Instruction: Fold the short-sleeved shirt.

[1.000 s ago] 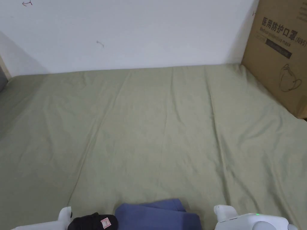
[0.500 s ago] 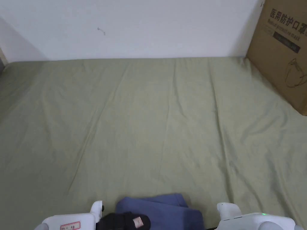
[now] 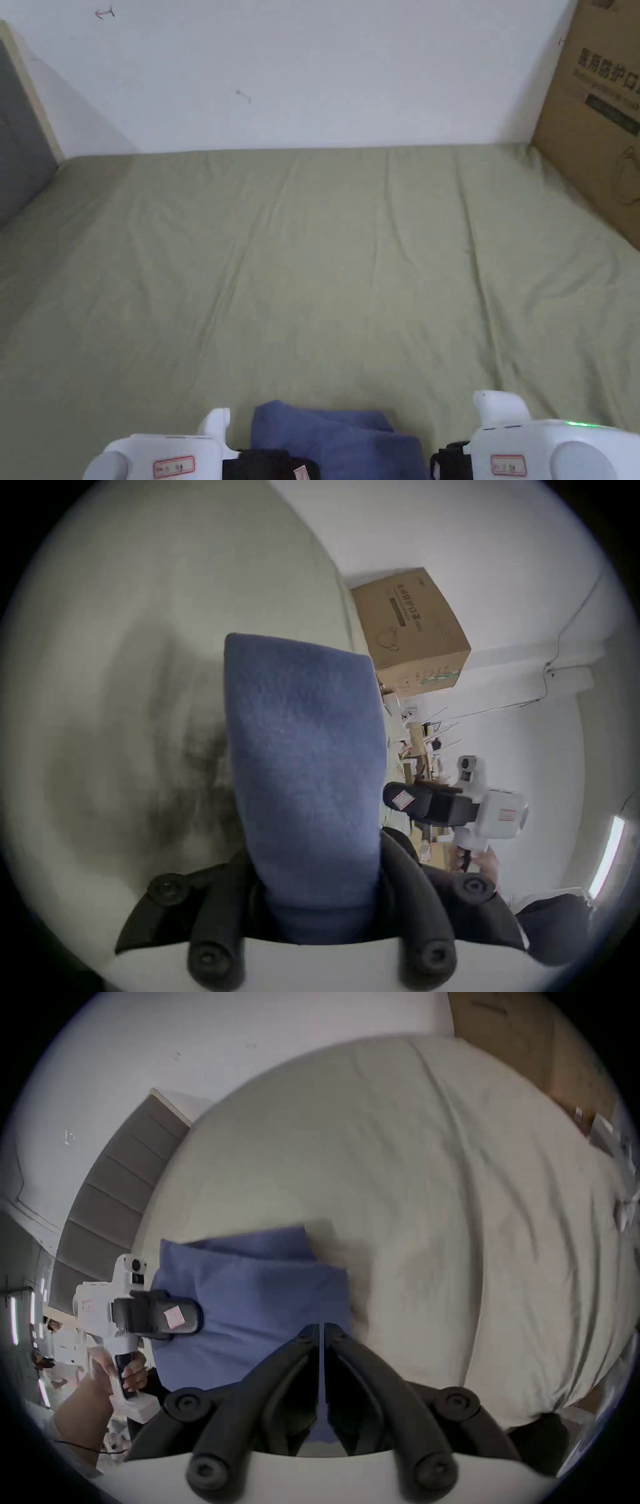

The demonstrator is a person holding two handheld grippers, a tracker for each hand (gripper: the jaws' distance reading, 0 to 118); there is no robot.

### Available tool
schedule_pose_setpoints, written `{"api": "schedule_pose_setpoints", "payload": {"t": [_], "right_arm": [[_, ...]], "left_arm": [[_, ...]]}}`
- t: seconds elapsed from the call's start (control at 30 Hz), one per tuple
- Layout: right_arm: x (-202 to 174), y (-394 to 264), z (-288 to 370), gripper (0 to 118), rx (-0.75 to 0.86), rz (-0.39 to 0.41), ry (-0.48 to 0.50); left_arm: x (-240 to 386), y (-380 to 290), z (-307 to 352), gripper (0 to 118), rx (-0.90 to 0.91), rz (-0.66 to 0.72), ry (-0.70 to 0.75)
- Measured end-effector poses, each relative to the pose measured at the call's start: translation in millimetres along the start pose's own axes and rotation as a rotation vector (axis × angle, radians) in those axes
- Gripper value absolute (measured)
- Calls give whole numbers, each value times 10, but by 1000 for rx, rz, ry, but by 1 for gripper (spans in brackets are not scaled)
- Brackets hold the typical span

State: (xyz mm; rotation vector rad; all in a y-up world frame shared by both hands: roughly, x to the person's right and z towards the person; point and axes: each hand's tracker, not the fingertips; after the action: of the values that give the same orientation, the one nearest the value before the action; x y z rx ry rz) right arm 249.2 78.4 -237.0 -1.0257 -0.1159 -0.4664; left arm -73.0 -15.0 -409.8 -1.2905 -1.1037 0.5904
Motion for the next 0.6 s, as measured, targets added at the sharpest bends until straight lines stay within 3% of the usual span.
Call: {"api": "schedule_pose_setpoints", "payload": {"t": [0.1, 0.27, 0.37, 0.6], "right_arm": [[-427, 112, 151, 2, 98, 37, -84], [-1190, 262, 60, 4, 118, -6, -36], [-1756, 276, -170, 4, 144, 89, -134], [-2809, 180, -717, 4, 119, 166, -116]], "left_arm": [[17, 112, 418, 21, 46, -50, 59], [-116, 263, 1270, 21, 132, -66, 186], [-288, 325, 1759, 21, 161, -48, 247], [-614, 474, 2628, 21, 172, -50, 384]]}}
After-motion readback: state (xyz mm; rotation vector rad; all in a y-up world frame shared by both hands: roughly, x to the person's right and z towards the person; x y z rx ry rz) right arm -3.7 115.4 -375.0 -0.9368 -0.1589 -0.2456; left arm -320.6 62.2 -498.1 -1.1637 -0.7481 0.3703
